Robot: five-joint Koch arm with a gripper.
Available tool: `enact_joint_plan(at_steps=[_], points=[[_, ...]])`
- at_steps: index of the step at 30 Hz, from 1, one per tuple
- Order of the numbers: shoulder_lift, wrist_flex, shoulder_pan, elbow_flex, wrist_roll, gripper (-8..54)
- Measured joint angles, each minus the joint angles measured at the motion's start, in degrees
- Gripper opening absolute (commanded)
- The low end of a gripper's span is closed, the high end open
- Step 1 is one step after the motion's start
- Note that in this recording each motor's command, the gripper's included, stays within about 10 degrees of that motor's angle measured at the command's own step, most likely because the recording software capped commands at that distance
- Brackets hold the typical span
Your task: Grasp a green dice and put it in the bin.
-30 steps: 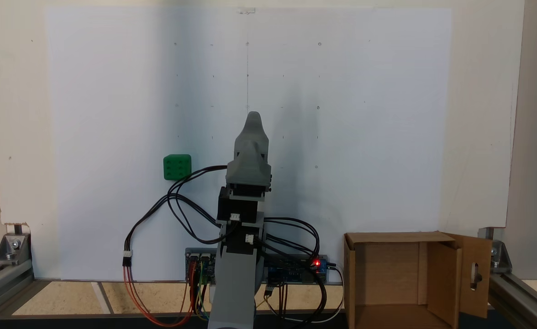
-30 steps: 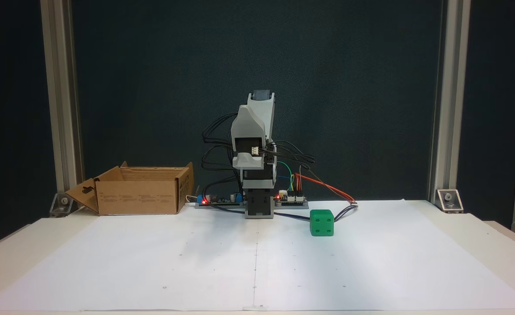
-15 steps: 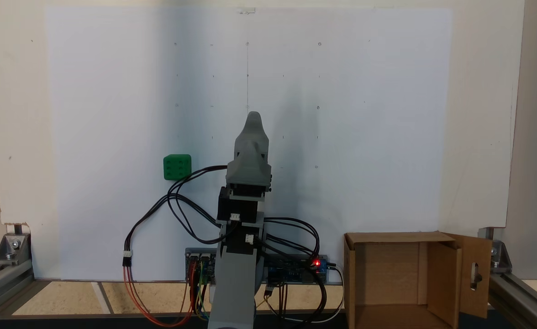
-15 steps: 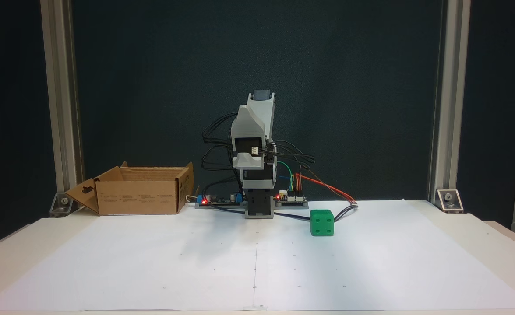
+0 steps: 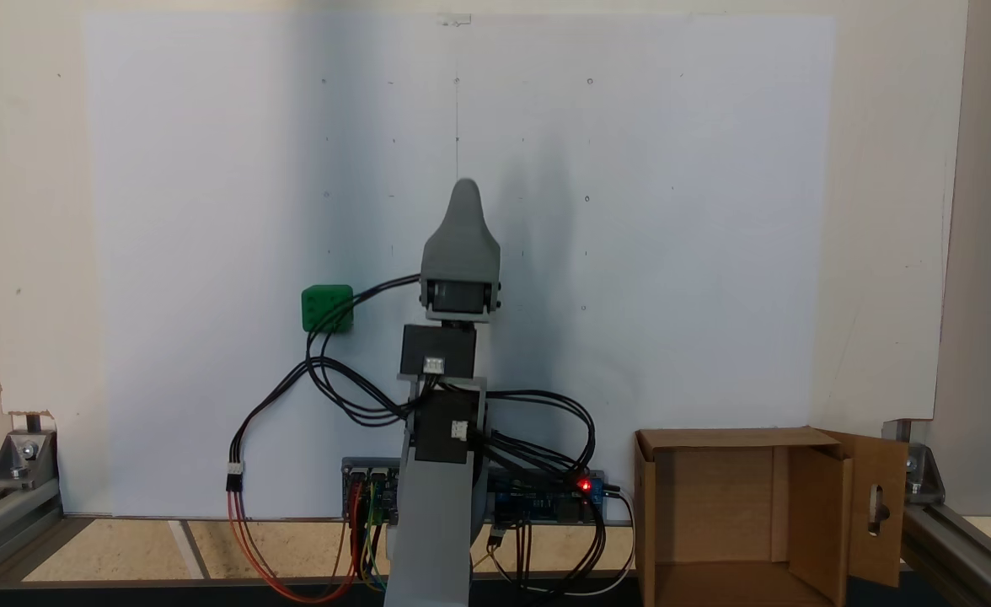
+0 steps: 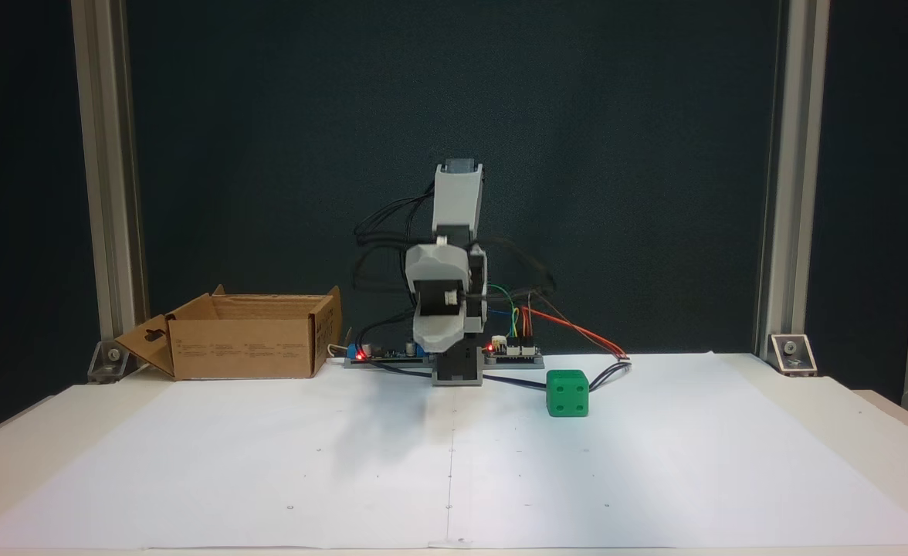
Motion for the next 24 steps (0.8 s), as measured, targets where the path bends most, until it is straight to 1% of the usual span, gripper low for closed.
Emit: enact_joint_plan(at_steps=[7, 13, 18, 21, 22, 23, 24], points=[[0.00, 26.72, -0.18, -19.86, 0.00, 42.2], [0.00, 49.83, -5.10, -23.64, 0.00, 42.2], [0.00, 68.38, -10.46, -34.54, 0.53, 42.3], [-0.26, 79.19, -13.18, -41.04, 3.87, 42.4], [-0.62, 82.79, -14.06, -42.89, 5.80, 42.4], [-1.85, 89.91, -16.08, -46.67, 10.37, 42.4], [-2.20, 91.49, -17.05, -47.64, 11.60, 42.5]])
